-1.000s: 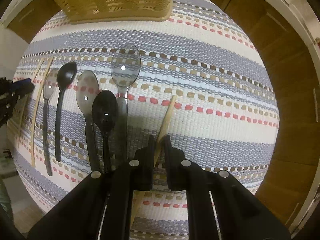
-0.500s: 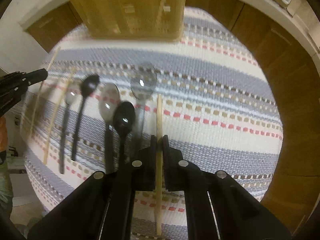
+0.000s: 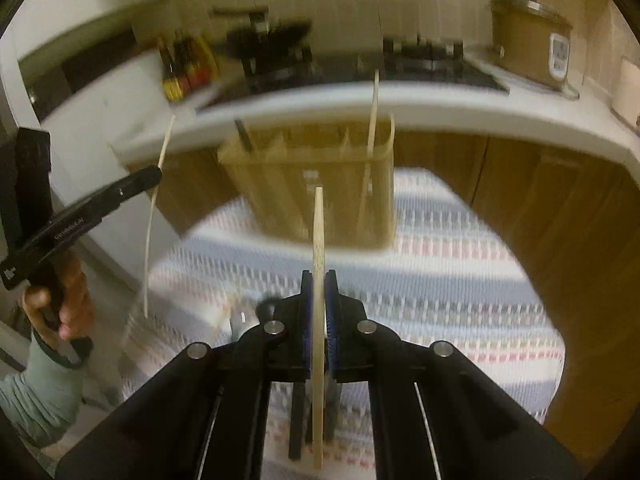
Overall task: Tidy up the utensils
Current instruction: 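Carry both chopsticks into the tan utensil holder and open both tools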
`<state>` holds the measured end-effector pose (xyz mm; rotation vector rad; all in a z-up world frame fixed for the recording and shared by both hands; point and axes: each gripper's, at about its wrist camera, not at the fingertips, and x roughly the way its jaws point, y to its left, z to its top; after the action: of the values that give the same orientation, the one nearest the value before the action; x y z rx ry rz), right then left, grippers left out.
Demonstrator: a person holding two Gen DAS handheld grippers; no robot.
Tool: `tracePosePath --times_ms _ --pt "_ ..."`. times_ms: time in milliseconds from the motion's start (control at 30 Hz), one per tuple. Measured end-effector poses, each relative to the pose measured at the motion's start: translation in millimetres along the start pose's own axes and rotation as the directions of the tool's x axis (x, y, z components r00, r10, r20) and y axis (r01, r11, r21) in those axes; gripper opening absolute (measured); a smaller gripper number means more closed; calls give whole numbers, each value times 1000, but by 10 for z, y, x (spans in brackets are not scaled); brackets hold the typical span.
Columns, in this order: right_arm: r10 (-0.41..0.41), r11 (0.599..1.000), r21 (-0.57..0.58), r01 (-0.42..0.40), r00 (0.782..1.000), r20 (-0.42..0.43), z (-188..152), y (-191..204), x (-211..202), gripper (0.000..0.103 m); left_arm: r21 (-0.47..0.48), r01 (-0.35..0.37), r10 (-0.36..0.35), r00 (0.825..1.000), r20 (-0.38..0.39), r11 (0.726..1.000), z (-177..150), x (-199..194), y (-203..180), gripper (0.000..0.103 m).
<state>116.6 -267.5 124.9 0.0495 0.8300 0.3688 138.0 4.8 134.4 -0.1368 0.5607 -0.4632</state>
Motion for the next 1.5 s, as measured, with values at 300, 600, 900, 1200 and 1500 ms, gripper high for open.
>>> tracePosePath --times_ms 300,600,900,1200,1500 --pt "-41 998 -34 56 934 356 486 140 -329 4 -51 67 -53 968 247 996 559 20 39 4" --pt "-103 995 58 85 831 546 1042 0 -268 4 -73 -3 32 915 401 997 855 306 48 4" --pt "-138 988 132 76 819 557 1412 -268 255 4 -74 -86 110 887 448 994 892 591 148 4" --pt "-195 980 137 144 823 534 1273 -290 624 5 -91 -112 140 891 432 990 714 841 292 4" --pt "-197 979 143 142 830 522 1102 -288 686 5 -96 -102 132 907 400 990 582 848 372 5"
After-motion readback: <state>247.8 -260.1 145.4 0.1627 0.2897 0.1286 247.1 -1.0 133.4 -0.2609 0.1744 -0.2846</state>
